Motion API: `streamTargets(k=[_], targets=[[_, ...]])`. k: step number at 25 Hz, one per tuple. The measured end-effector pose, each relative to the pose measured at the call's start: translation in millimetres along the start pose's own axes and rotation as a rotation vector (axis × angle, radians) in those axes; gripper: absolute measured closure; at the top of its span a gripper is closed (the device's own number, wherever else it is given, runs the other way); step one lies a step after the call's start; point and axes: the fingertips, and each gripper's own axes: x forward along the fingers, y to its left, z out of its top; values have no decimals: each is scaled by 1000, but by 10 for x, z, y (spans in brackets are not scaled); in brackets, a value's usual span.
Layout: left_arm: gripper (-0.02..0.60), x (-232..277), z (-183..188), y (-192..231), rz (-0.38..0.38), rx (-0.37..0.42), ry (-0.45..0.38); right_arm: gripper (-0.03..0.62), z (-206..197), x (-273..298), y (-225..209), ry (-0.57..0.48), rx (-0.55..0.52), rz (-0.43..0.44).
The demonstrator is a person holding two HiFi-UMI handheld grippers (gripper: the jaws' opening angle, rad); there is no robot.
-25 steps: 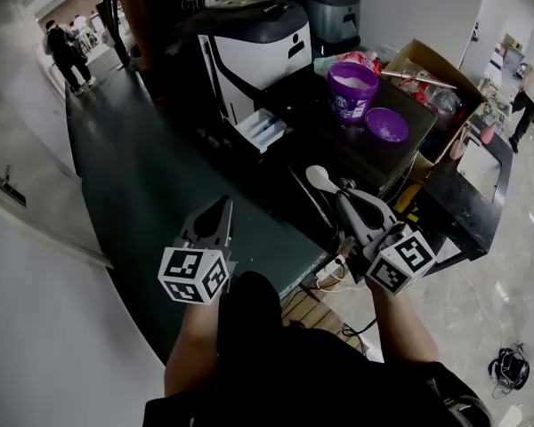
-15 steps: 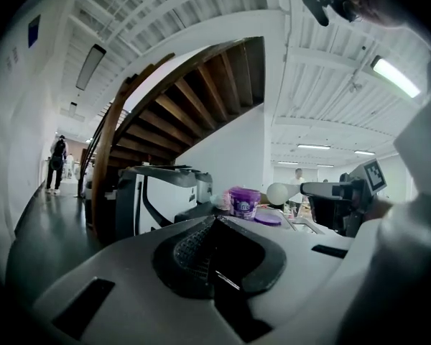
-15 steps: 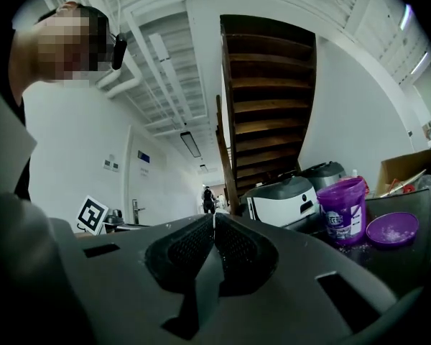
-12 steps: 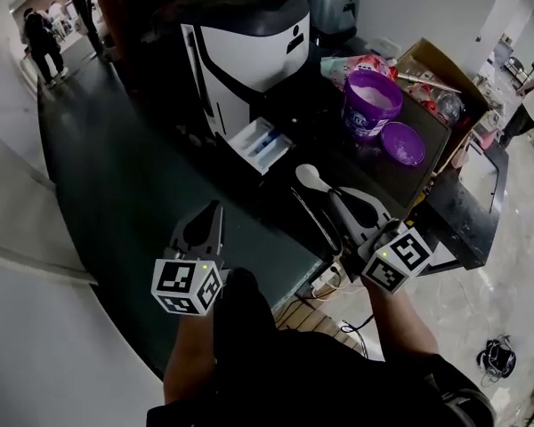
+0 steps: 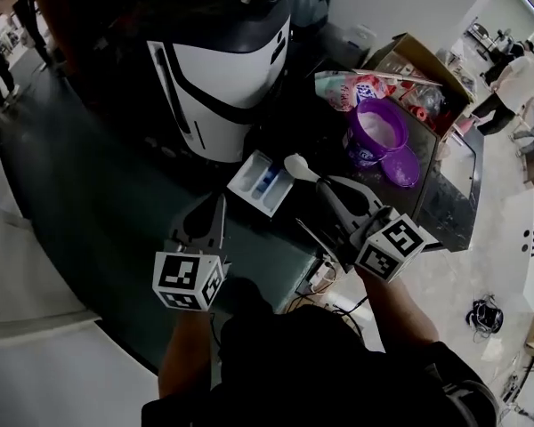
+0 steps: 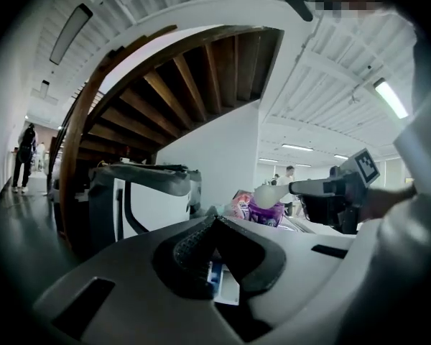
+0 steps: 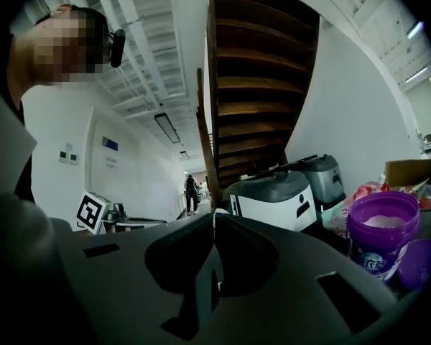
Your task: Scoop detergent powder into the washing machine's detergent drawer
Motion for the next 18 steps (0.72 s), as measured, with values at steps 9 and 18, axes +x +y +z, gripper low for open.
streamTargets(k=[9,18], targets=[[574,438,377,66,-95,0,-14,574,231,98,-330,-2,2,-95],[574,1058,622,-311,-156,16,-9,574,508,-198,-914,-67,4,-135]])
